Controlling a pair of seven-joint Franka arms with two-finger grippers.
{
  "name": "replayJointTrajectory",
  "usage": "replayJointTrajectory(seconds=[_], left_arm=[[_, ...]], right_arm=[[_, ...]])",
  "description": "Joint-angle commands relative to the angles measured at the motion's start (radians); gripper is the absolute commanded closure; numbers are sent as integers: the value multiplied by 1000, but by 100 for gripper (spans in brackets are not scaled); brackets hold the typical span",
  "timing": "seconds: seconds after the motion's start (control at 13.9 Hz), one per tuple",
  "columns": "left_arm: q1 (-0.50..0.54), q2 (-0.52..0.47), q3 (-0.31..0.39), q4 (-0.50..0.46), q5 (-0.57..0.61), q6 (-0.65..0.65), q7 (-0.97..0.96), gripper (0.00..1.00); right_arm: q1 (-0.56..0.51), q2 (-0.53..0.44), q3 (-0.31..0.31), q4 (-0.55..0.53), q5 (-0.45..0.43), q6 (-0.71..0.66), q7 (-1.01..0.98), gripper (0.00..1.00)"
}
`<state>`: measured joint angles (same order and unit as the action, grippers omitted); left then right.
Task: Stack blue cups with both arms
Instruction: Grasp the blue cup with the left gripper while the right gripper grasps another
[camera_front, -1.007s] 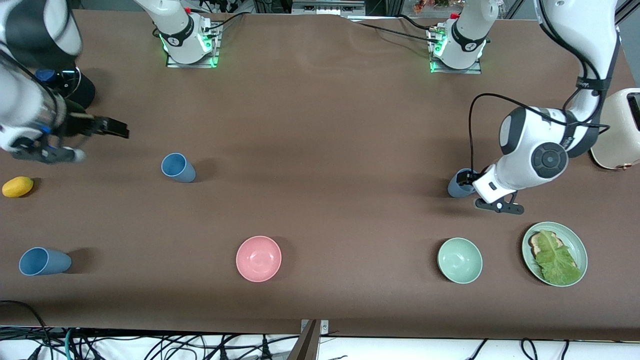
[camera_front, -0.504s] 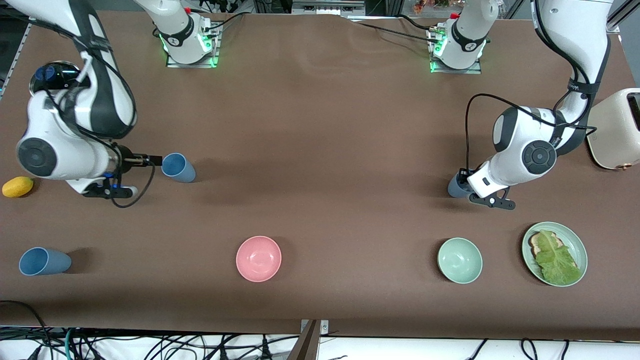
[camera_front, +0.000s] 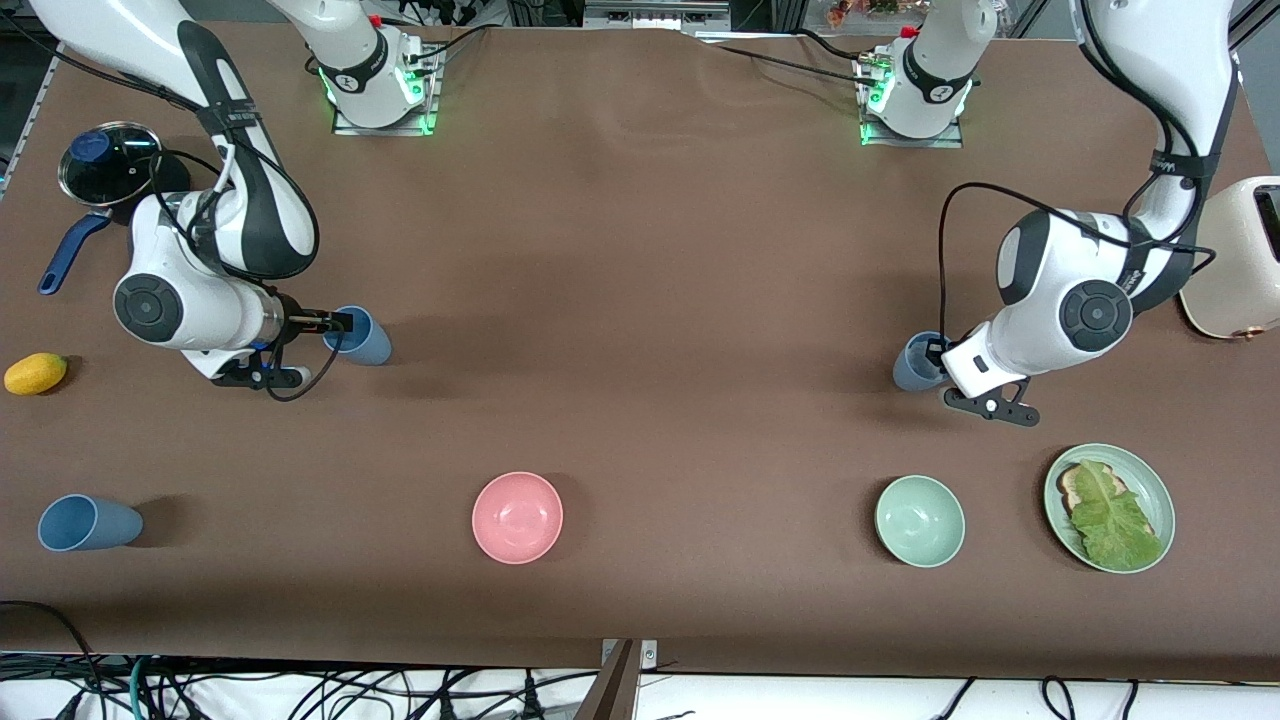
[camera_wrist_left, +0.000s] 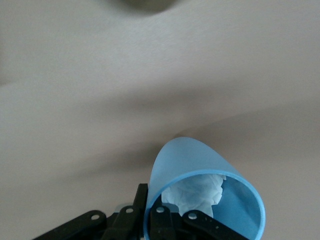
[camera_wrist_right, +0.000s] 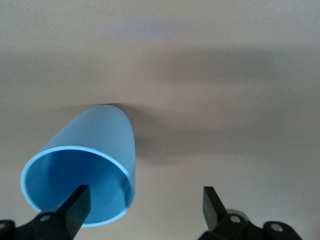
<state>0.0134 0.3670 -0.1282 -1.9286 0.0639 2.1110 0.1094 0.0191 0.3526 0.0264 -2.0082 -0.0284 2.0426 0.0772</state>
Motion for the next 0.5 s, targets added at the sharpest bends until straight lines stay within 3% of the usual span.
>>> replayJointTrajectory(seconds=[0.0,0.07,0.14,0.29,0.43], left_arm=[[-15,-19,-82,78,-25,-112,-112,100],[-15,-10,-135,85,-57,-112,-195,100],[-18,-2,-180,86,-106,-105,-270,100],[-53,36,-226,102,-147,-53,-367,100],[-134,84,-229,102,-151,33,-460,100]], right_arm=[[-2,11,3,-3,-15,10,12,51],[-2,11,3,-3,-15,5,12,82],[-2,9,4,-3,-15,5,12,100],[1,9,4,0,-16,8,10,100],[8,9,6,9,-15,4,12,100]])
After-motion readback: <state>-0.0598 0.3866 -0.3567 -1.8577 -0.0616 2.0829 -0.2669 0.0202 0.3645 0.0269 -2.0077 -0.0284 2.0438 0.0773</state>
